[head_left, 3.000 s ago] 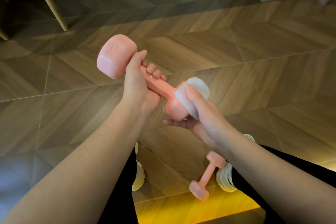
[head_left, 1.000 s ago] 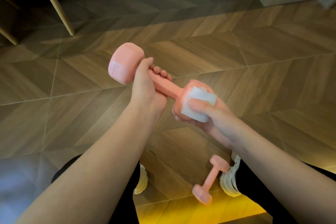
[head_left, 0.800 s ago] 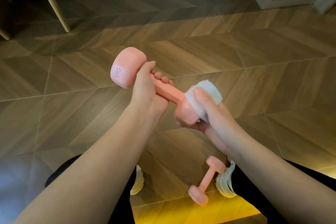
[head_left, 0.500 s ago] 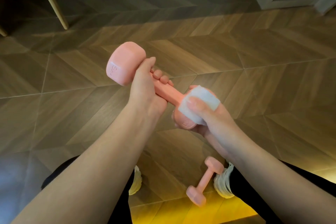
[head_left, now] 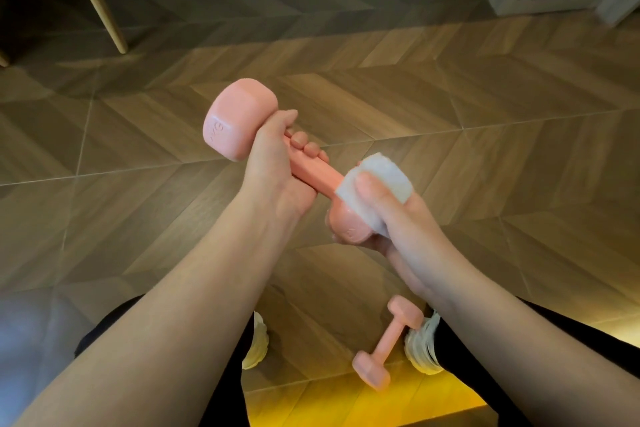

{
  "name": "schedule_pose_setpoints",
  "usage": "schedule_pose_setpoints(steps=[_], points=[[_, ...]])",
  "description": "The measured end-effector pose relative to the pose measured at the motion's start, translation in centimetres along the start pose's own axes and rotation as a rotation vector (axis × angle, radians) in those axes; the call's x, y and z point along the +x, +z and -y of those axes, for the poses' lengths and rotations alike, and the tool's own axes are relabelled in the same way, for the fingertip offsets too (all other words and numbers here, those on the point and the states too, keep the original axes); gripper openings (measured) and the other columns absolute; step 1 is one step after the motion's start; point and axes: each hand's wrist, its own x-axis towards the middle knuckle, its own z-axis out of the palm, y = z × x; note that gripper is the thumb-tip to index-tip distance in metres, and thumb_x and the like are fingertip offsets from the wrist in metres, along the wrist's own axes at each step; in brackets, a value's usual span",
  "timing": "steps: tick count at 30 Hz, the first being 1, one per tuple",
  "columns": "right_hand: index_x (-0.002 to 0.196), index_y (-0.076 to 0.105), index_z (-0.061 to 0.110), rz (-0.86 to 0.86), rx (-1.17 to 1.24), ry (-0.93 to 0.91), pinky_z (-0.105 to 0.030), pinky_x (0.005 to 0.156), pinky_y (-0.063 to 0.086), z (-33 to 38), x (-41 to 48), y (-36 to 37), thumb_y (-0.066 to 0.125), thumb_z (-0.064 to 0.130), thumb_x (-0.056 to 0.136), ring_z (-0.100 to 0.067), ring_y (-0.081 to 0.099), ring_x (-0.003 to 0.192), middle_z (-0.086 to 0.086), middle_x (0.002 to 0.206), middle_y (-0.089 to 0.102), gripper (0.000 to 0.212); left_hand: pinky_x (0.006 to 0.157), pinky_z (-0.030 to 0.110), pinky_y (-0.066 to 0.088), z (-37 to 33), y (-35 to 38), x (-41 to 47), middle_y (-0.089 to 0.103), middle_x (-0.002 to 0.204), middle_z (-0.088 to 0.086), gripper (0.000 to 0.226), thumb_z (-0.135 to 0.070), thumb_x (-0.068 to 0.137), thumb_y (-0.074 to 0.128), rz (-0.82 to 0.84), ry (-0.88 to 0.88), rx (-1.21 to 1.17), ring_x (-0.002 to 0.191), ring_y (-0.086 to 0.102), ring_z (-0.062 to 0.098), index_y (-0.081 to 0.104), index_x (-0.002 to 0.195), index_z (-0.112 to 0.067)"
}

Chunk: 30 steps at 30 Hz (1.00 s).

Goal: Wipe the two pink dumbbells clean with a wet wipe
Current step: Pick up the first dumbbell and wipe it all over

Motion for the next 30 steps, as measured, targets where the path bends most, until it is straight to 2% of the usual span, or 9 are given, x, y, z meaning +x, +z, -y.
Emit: schedule_pose_setpoints(steps=[2, 4, 9, 13, 17, 21, 24, 27, 30], points=[[0.119, 0.062, 0.021, -0.047, 0.03, 0.007, -0.06, 0.086, 0.055, 0.2, 0.0, -0.1, 0.06, 0.047, 0.092, -0.034, 0.067, 0.101, -0.018, 0.11, 0.069, 0.038, 0.052, 0.023, 0.037, 0.1, 0.2, 0.0, 0.034, 0.046, -0.007, 0.035, -0.017, 0.092, 0.058, 0.002, -0.014, -0.002, 0.038, 0.035, 0.011, 0.037, 0.064, -0.02], [0.117, 0.067, 0.023, -0.036, 0.143, 0.029, -0.064, 0.087, 0.053, 0.5, 0.0, -0.6, 0.055, 0.042, 0.095, -0.034, 0.066, 0.104, -0.01, 0.101, 0.072, 0.031, 0.052, 0.023, 0.037, 0.0, 0.3, 0.1, 0.034, 0.047, -0.007, 0.036, -0.017, 0.092, 0.059, 0.011, -0.015, -0.01, 0.039, 0.035, 0.011, 0.037, 0.063, -0.02], [0.128, 0.059, 0.02, 0.166, 0.364, 0.11, -0.044, 0.08, 0.058, 0.6, -0.1, -1.2, 0.068, 0.032, 0.08, -0.024, 0.064, 0.104, -0.01, 0.116, 0.064, 0.051, 0.047, 0.021, 0.037, -0.2, 0.1, 0.0, 0.032, 0.048, -0.009, 0.036, -0.018, 0.091, 0.058, 0.043, 0.025, -0.038, 0.039, 0.032, 0.01, 0.037, 0.062, -0.021], [0.126, 0.055, 0.018, 0.203, 0.266, 0.14, -0.049, 0.088, 0.057, 0.1, 0.0, -0.7, 0.073, 0.036, 0.081, -0.025, 0.066, 0.099, -0.011, 0.109, 0.067, 0.051, 0.044, 0.021, 0.036, 0.1, 0.0, -0.1, 0.029, 0.048, -0.009, 0.038, -0.019, 0.091, 0.059, 0.079, 0.053, -0.035, 0.039, 0.03, 0.009, 0.037, 0.06, -0.021], [0.118, 0.06, 0.016, 0.085, 0.28, 0.14, -0.049, 0.077, 0.059, 0.3, 0.0, -0.6, 0.069, 0.05, 0.076, -0.029, 0.069, 0.092, -0.015, 0.104, 0.068, 0.054, 0.047, 0.022, 0.038, 0.5, 0.3, 0.1, 0.035, 0.049, -0.008, 0.034, -0.018, 0.091, 0.06, 0.085, 0.039, -0.034, 0.041, 0.034, 0.009, 0.04, 0.064, -0.02], [0.129, 0.052, 0.013, 0.167, 0.376, 0.156, -0.059, 0.089, 0.054, 0.6, -0.1, -1.3, 0.072, 0.036, 0.076, -0.034, 0.064, 0.109, -0.022, 0.125, 0.06, 0.061, 0.046, 0.021, 0.038, 0.5, 0.4, 0.4, 0.038, 0.049, -0.009, 0.031, -0.018, 0.091, 0.061, 0.052, 0.016, -0.037, 0.041, 0.037, 0.007, 0.042, 0.067, -0.02], [0.13, 0.052, 0.016, 0.205, 0.307, 0.104, -0.058, 0.094, 0.052, 0.6, -0.3, -1.4, 0.069, 0.022, 0.079, -0.034, 0.063, 0.11, -0.015, 0.117, 0.064, 0.054, 0.045, 0.02, 0.037, 0.3, 0.4, 0.5, 0.039, 0.048, -0.009, 0.03, -0.017, 0.09, 0.062, 0.034, 0.019, -0.05, 0.039, 0.037, 0.006, 0.043, 0.067, -0.02], [0.134, 0.05, 0.017, 0.111, 0.195, 0.103, -0.052, 0.09, 0.056, 0.5, -0.4, -0.7, 0.079, 0.025, 0.077, -0.031, 0.066, 0.107, -0.015, 0.12, 0.064, 0.065, 0.045, 0.02, 0.038, 0.7, 0.3, 0.5, 0.04, 0.048, -0.009, 0.031, -0.017, 0.09, 0.062, 0.008, 0.02, -0.026, 0.04, 0.039, 0.007, 0.042, 0.067, -0.02], [0.133, 0.051, 0.017, -0.012, 0.075, 0.096, -0.058, 0.092, 0.054, 0.1, -0.5, -0.3, 0.073, 0.039, 0.078, -0.037, 0.065, 0.11, -0.018, 0.122, 0.064, 0.062, 0.049, 0.021, 0.041, 1.6, 0.2, 0.4, 0.045, 0.05, -0.006, 0.034, -0.017, 0.088, 0.064, -0.02, 0.015, 0.03, 0.043, 0.045, 0.009, 0.043, 0.062, -0.019]])
